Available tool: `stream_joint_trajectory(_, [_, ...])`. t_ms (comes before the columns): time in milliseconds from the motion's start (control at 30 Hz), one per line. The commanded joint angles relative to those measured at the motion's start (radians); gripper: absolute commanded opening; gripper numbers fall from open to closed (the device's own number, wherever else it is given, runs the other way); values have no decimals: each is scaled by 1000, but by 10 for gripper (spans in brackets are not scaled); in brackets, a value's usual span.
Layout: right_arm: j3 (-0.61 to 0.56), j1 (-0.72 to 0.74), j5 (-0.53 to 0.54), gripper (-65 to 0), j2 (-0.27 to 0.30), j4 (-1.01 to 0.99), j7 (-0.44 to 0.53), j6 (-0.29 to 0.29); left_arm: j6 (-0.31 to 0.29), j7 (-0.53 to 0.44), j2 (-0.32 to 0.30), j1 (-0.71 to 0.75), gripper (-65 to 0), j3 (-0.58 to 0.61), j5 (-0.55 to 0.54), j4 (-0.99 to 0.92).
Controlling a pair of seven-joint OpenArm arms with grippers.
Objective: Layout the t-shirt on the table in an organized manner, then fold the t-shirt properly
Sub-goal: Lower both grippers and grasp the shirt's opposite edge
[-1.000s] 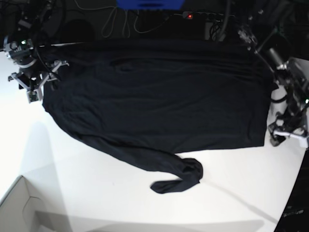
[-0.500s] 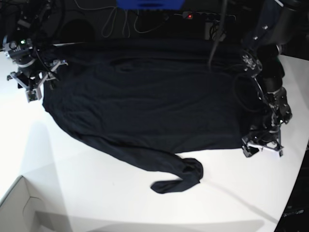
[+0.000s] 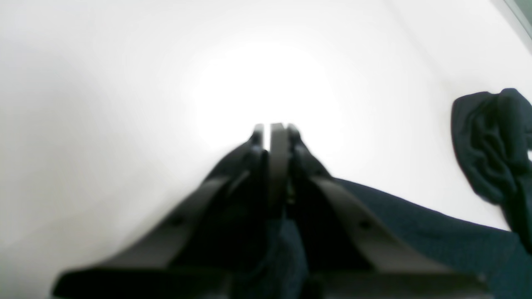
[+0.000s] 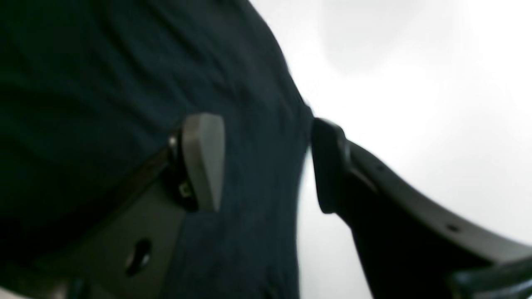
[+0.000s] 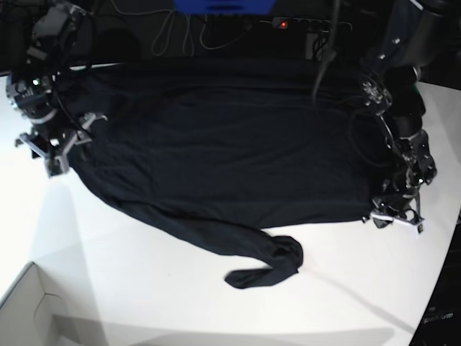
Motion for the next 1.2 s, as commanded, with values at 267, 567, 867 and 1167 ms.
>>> stream_joint_trajectory(267, [-227, 279, 7, -309, 63, -254, 22, -1, -10, -18, -13, -26, -650, 3, -9, 16])
stream_joint_trajectory(567, [-362, 484, 7, -309, 145, -649, 186, -1, -10, -18, -13, -11, -650, 3, -4, 15])
stream_joint_trajectory(867, [-360, 576, 7, -310, 183, -946, 365, -1, -10, -18, -31, -5, -650, 4, -4, 15])
stream_joint_trajectory(1167, [-363, 604, 7, -311, 183, -968, 404, -1, -10, -18, -33, -5, -650, 4, -4, 15])
